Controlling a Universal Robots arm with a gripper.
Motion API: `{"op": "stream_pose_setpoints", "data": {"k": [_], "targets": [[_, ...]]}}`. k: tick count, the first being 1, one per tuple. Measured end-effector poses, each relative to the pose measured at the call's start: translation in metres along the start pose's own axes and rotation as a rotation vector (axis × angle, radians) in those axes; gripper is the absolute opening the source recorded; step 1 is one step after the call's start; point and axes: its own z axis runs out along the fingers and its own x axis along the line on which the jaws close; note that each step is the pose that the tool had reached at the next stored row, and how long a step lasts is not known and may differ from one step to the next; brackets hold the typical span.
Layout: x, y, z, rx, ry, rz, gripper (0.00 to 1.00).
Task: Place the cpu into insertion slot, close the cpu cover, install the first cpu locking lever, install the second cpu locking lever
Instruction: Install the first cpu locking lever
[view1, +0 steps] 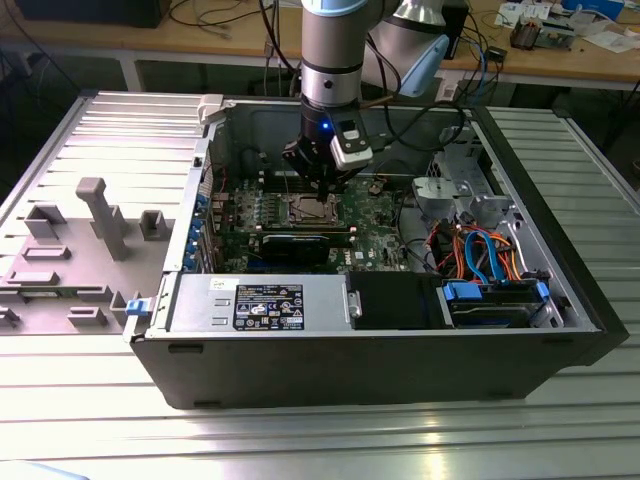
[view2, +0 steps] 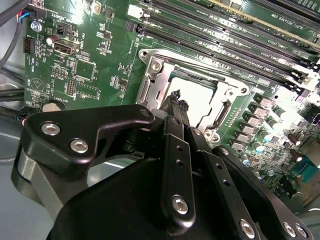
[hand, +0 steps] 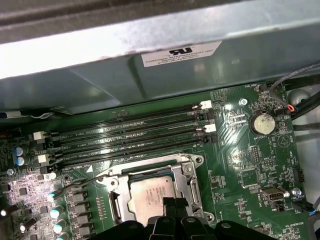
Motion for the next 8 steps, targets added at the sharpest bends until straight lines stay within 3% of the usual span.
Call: {"op": "stream_pose_setpoints", "data": {"k": [8], "targets": [[0.0000, 0.0000, 0.0000, -0.0012, -0.0008, -0.042, 0.11]]}}
